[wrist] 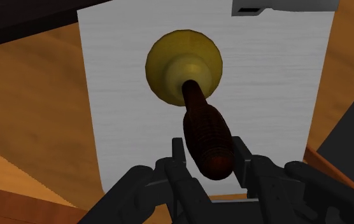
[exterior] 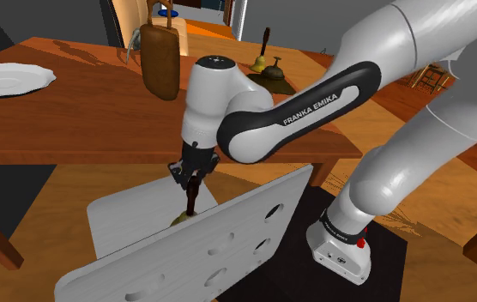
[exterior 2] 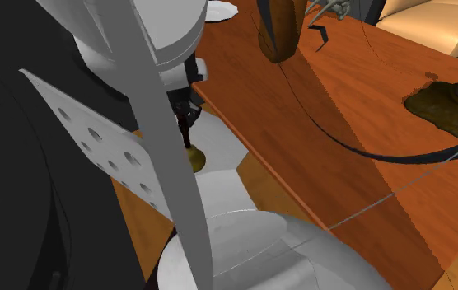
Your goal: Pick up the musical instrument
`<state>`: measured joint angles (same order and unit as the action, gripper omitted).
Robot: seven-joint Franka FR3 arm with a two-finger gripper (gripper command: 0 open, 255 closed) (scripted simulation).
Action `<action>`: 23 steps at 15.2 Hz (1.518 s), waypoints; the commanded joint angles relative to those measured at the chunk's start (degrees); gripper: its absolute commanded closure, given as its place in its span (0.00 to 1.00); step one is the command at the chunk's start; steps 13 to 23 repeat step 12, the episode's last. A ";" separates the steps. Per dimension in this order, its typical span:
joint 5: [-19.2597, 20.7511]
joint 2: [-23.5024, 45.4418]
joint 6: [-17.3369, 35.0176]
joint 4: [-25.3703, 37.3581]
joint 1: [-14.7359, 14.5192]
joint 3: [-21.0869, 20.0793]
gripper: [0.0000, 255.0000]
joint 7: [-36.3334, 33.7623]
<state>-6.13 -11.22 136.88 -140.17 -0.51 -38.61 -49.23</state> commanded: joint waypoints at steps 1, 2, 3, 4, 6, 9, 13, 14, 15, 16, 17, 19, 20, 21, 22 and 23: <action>-0.85 -1.22 -1.65 0.60 -0.33 0.37 1.00 0.58; -1.18 -1.78 -2.51 0.97 -0.44 0.58 1.00 0.87; -1.49 -2.31 -3.37 1.37 -0.56 0.80 1.00 1.14; -1.77 -2.83 -4.23 1.77 -0.66 1.02 1.00 1.40; -2.26 -3.80 -5.94 2.61 -0.84 1.45 1.00 1.85; -2.84 -5.12 -8.48 3.96 -1.07 2.07 1.00 2.43; -3.02 -5.59 -9.45 4.51 -1.14 2.31 1.00 2.62; -3.02 -5.59 -9.45 4.51 -1.14 2.31 1.00 2.62; -3.02 -5.59 -9.45 4.51 -1.14 2.31 1.00 2.62; -3.02 -5.59 -9.45 4.51 -1.14 2.31 1.00 2.62; -3.02 -5.59 -9.45 4.51 -1.14 2.31 1.00 2.62; -3.02 -5.59 -9.45 4.51 -1.14 2.31 1.00 2.62; -3.02 -5.59 -9.45 4.51 -1.14 2.31 1.00 2.62; -3.02 -5.59 -9.45 4.51 -1.14 2.31 1.00 2.62; -3.02 -5.59 -9.45 4.51 -1.14 2.31 1.00 2.62; -3.02 -5.59 -9.45 4.51 -1.14 2.31 1.00 2.62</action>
